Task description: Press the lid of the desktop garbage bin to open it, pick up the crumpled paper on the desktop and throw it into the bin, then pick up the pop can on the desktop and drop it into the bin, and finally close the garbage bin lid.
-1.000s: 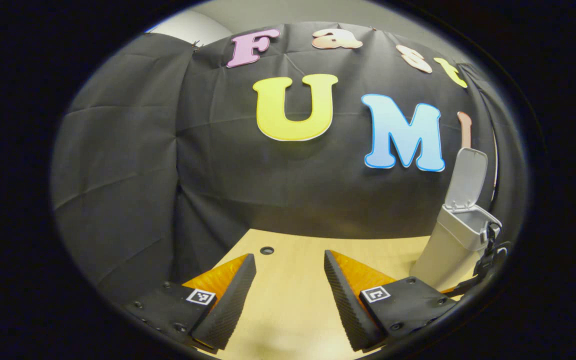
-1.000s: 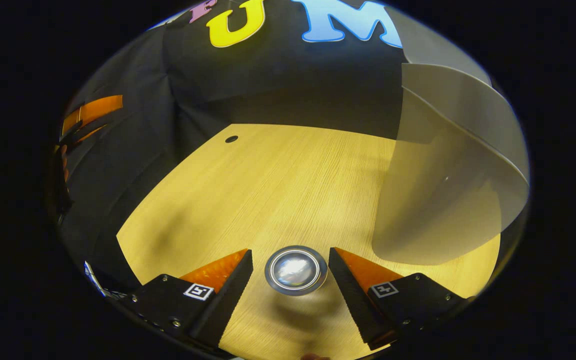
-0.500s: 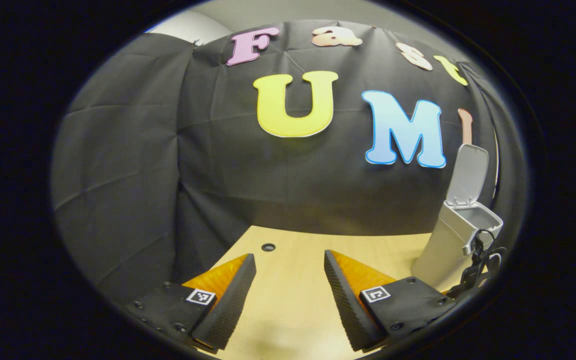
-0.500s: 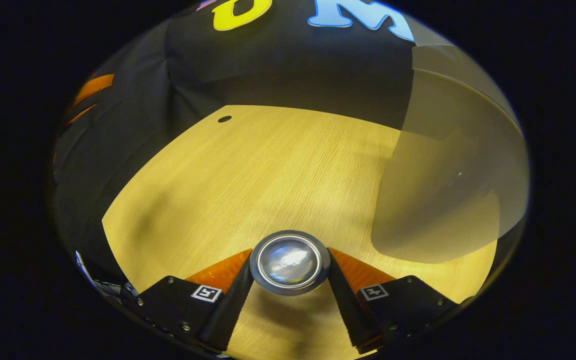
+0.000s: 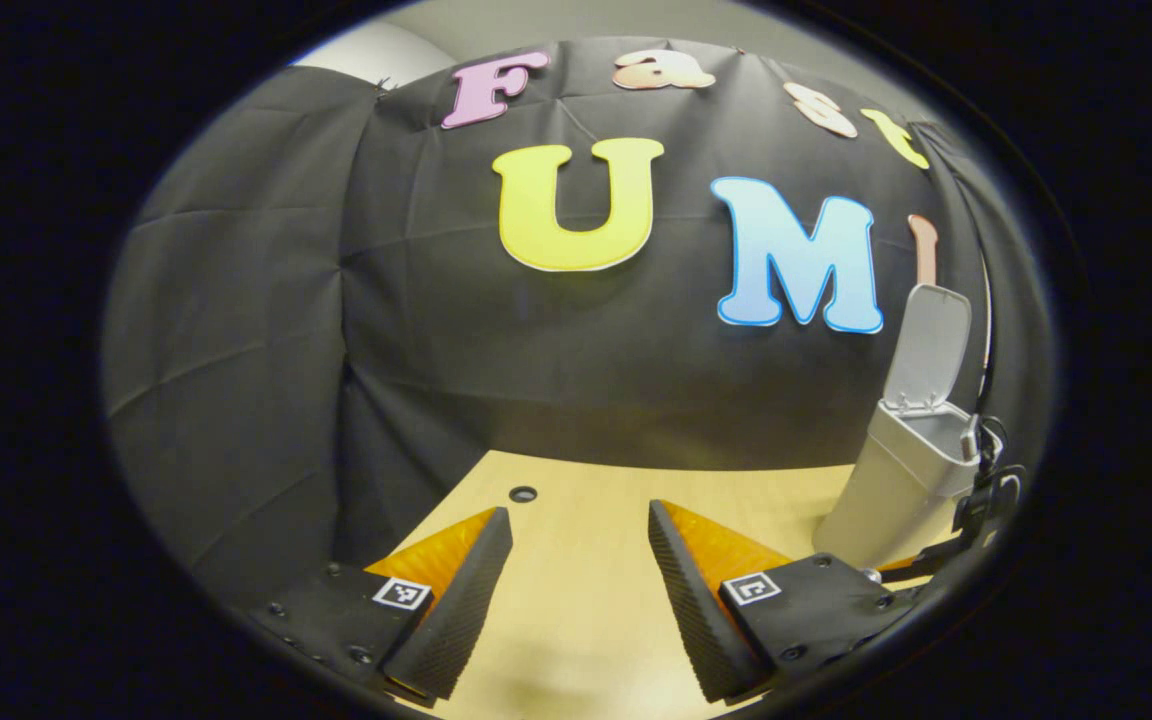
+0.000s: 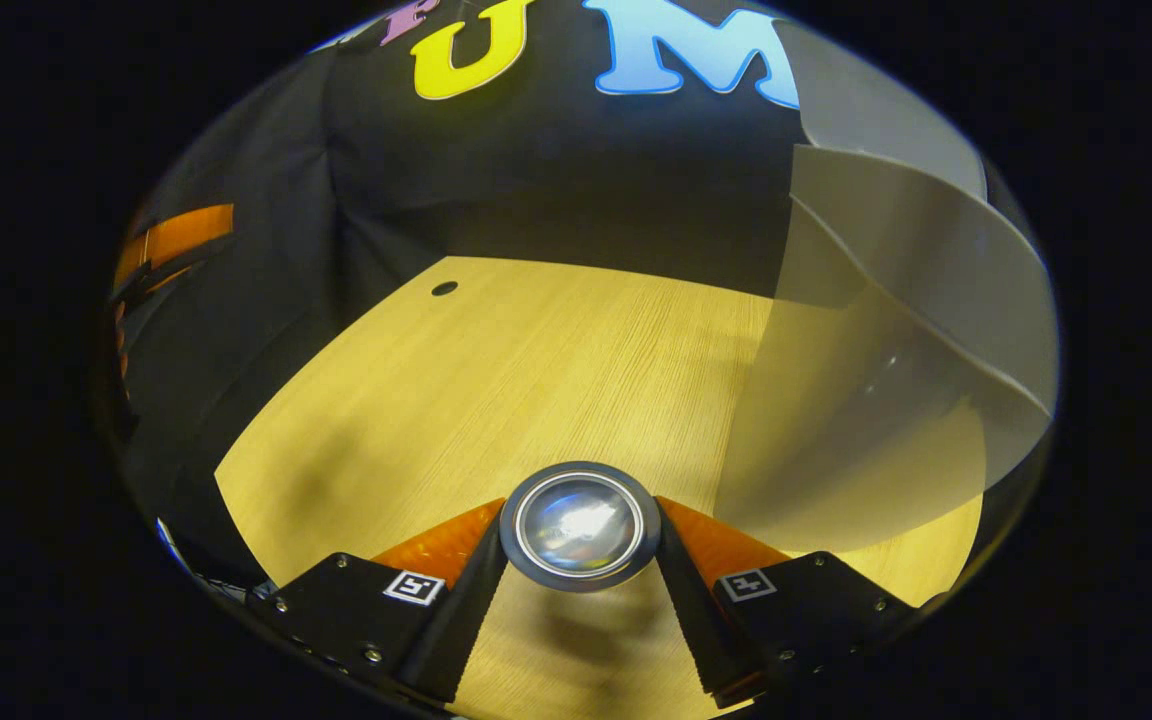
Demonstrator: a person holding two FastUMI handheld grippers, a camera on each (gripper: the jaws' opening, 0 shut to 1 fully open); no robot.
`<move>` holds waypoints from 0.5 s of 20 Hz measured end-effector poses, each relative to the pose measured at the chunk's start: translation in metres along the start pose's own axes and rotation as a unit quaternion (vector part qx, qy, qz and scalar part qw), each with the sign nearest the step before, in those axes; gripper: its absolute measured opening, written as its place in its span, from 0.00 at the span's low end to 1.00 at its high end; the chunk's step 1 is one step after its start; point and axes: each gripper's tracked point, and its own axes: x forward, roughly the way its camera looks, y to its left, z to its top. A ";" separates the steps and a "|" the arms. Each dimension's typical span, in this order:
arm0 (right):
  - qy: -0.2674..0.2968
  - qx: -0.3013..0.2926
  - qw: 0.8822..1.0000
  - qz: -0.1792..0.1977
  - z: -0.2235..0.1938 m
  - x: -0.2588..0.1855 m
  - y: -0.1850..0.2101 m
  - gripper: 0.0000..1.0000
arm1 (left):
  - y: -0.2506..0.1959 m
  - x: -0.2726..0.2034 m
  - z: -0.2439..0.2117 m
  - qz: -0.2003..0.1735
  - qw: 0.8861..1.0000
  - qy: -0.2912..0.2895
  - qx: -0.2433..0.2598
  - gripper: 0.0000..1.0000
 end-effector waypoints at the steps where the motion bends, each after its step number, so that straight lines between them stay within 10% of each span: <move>1: -0.008 0.000 1.000 0.000 0.007 -0.001 -0.001 0.84 | -0.004 0.001 0.000 -0.003 1.000 0.000 0.001 0.90; 10: -0.085 0.012 0.996 0.015 0.067 -0.036 0.008 0.84 | -0.024 0.004 -0.001 -0.023 1.000 0.001 0.007 0.90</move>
